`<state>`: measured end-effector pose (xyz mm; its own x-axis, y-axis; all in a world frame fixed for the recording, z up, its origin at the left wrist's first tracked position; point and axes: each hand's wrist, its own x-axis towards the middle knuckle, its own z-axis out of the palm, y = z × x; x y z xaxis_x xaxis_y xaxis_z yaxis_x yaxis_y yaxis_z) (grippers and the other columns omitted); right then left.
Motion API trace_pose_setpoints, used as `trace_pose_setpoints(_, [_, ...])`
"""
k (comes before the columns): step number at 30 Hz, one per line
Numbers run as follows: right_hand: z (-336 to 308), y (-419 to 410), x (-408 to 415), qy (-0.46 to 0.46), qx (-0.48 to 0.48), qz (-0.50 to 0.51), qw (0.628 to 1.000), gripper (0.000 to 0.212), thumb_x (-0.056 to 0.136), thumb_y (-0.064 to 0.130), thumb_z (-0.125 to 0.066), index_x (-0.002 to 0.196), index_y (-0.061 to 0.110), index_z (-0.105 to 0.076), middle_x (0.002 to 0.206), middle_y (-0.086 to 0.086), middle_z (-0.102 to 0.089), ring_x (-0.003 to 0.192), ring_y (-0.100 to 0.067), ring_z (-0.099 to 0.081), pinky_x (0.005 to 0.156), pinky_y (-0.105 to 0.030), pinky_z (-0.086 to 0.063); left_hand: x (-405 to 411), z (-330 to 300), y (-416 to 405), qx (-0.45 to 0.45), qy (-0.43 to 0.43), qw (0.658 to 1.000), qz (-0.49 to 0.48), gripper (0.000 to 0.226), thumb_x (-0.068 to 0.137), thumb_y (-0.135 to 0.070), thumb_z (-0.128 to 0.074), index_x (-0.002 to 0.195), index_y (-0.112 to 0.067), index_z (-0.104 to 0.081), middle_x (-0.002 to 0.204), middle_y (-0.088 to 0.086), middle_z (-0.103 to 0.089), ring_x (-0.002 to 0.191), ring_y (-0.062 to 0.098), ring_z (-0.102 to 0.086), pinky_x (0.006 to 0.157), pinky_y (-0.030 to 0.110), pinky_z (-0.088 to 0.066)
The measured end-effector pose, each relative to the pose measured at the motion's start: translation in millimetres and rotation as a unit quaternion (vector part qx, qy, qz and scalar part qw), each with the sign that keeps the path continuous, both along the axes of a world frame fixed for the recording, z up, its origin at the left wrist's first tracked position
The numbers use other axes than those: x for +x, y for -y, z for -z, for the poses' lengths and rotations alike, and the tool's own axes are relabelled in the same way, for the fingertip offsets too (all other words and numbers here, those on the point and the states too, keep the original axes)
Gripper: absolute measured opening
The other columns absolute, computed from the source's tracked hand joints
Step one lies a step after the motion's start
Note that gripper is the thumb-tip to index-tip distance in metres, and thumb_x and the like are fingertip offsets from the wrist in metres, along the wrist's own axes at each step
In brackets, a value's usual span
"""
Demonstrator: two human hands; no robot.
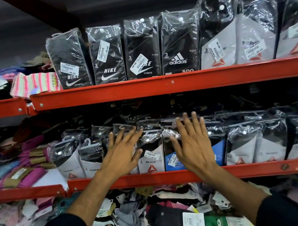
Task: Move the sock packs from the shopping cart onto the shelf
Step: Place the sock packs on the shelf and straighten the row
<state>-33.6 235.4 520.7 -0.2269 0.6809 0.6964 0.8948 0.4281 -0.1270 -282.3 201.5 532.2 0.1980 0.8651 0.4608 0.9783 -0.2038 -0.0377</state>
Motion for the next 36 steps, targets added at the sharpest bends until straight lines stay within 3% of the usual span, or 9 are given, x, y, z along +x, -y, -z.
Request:
trace_pose_setpoints(4, [9.3, -7.5, 13.8, 0.009, -0.053, 0.019, 0.998, 0.073, 0.102, 0.057, -0.017, 0.157, 0.011, -0.026, 0.165, -0.018, -0.023, 0.155, -0.037, -0.007, 0.126, -0.052, -0.004, -0.3, 4.6, -0.6, 0.007, -0.007, 1.0, -0.001, 0.068, 0.1, -0.05, -0.037, 0.161, -0.029, -0.014, 0.169, 0.001, -0.02, 0.154, 0.038, -0.019, 0.123, 0.067, -0.009])
trace_pose_setpoints(15, [13.9, -12.8, 18.3, 0.05, -0.047, 0.004, 0.998, 0.068, 0.103, 0.051, -0.018, 0.156, 0.009, -0.027, 0.165, -0.019, -0.023, 0.154, -0.038, -0.012, 0.126, -0.053, -0.005, 7.6, 9.3, -0.2, 0.017, -0.029, 0.999, -0.021, 0.071, 0.104, -0.047, -0.039, 0.162, -0.025, -0.005, 0.171, 0.005, -0.011, 0.155, 0.041, -0.009, 0.123, 0.066, 0.0])
trace_pose_setpoints(24, [17.4, -6.0, 25.7, 0.045, -0.013, -0.003, 0.999, 0.069, 0.104, 0.052, -0.021, 0.16, 0.015, -0.004, 0.168, -0.016, 0.008, 0.155, -0.033, 0.014, 0.126, -0.053, 0.0, 12.8, 22.7, 7.1, 0.042, -0.051, 0.996, -0.055, 0.072, 0.105, -0.053, -0.025, 0.16, -0.024, 0.011, 0.169, 0.006, 0.012, 0.154, 0.042, 0.015, 0.121, 0.067, 0.01])
trace_pose_setpoints(28, [36.0, 2.7, 29.7, 0.062, -0.013, 0.014, 0.998, 0.072, 0.104, 0.051, -0.024, 0.16, 0.012, 0.0, 0.168, -0.017, 0.011, 0.155, -0.032, 0.012, 0.125, -0.054, -0.003, 18.1, 38.9, 14.9, 0.044, -0.044, 0.995, -0.081, 0.073, 0.104, -0.052, -0.018, 0.16, -0.015, 0.008, 0.169, 0.011, 0.008, 0.154, 0.041, 0.014, 0.122, 0.067, 0.002])
trace_pose_setpoints(36, [37.2, 7.7, 31.3, 0.062, -0.022, 0.002, 0.998, 0.076, 0.102, 0.057, -0.021, 0.16, 0.012, 0.0, 0.168, -0.015, 0.012, 0.155, -0.032, 0.013, 0.123, -0.056, -0.01, 25.6, 42.2, 18.1, 0.037, -0.034, 0.994, -0.092, 0.076, 0.104, -0.053, -0.023, 0.16, -0.011, 0.008, 0.17, 0.013, 0.004, 0.155, 0.04, 0.013, 0.122, 0.068, -0.008])
